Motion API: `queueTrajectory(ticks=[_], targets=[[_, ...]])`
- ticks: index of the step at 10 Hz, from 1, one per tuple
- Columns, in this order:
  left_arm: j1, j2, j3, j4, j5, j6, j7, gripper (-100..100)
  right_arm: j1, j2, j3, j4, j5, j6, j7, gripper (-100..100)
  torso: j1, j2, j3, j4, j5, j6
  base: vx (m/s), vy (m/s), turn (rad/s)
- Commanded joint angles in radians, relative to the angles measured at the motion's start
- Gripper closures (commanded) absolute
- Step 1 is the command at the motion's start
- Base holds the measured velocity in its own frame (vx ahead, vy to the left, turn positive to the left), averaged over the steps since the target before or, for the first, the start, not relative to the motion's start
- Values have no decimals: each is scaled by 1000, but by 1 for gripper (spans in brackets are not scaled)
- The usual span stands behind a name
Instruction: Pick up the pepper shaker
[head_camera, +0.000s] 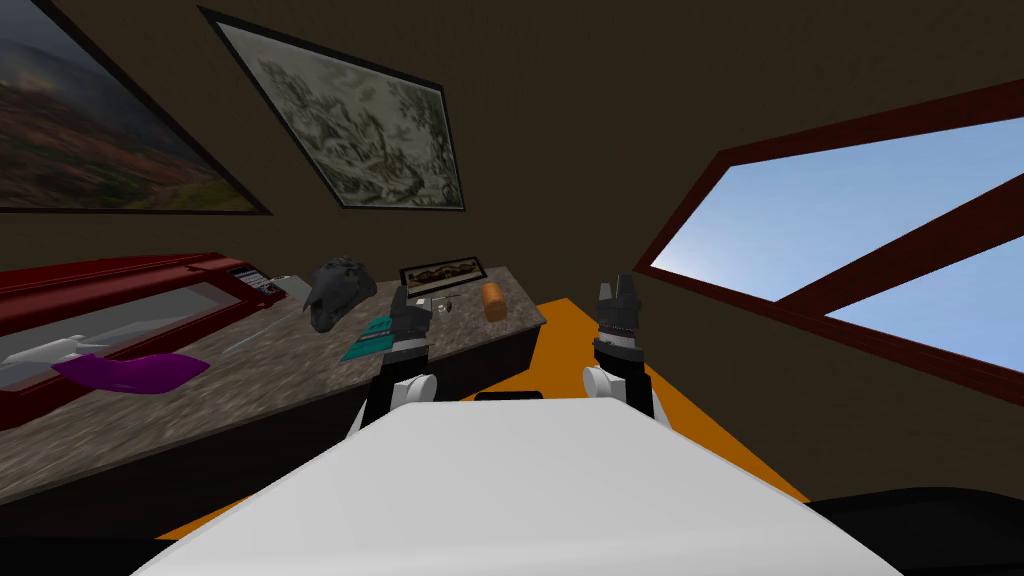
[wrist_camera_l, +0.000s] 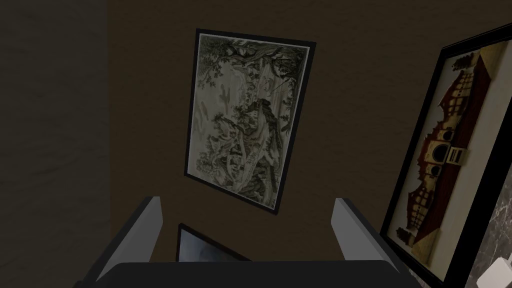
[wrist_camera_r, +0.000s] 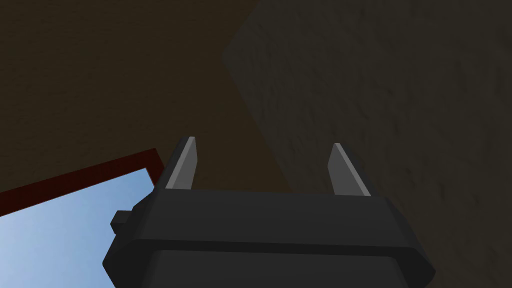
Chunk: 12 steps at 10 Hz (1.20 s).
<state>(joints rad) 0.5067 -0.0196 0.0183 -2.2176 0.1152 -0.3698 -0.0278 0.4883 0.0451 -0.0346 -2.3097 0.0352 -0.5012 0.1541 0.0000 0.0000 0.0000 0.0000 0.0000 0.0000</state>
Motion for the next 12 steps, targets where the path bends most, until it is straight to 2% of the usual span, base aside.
queueTrajectory(ticks=[1, 5, 9, 10, 11, 12], targets=[[-5, 34, 3, -4, 7, 11, -7, -100, 0, 0, 0, 0, 0, 0, 0, 0, 0, 0, 0, 0, 0, 0, -26, 6, -17], [-36, 130, 22, -19, 50, 79, -44, -100, 0, 0, 0, 0, 0, 0, 0, 0, 2, 6, 3, 1, 0, 0, -78, 19, -38], [-88, 208, 52, -18, 120, 195, -102, -100, 0, 0, 0, 0, 0, 0, 0, 0, 1, 7, 4, 2, 0, 0, -104, 6, -71], [-88, 208, 52, -18, 120, 206, -102, -100, 0, 0, 0, 0, 0, 0, 0, 0, 1, 7, 4, 2, 0, 0, -69, 4, -24], [-103, 225, 61, -13, 140, 245, -119, -100, 0, 0, 0, 0, 0, 0, 0, 0, 1, 5, 3, 1, 0, 0, -62, 5, -60], [-103, 225, 61, -13, 140, 246, -119, -100, 0, 0, 0, 0, 0, 0, 0, 0, 1, 4, 3, 1, 0, 0, -46, -1, -32]])
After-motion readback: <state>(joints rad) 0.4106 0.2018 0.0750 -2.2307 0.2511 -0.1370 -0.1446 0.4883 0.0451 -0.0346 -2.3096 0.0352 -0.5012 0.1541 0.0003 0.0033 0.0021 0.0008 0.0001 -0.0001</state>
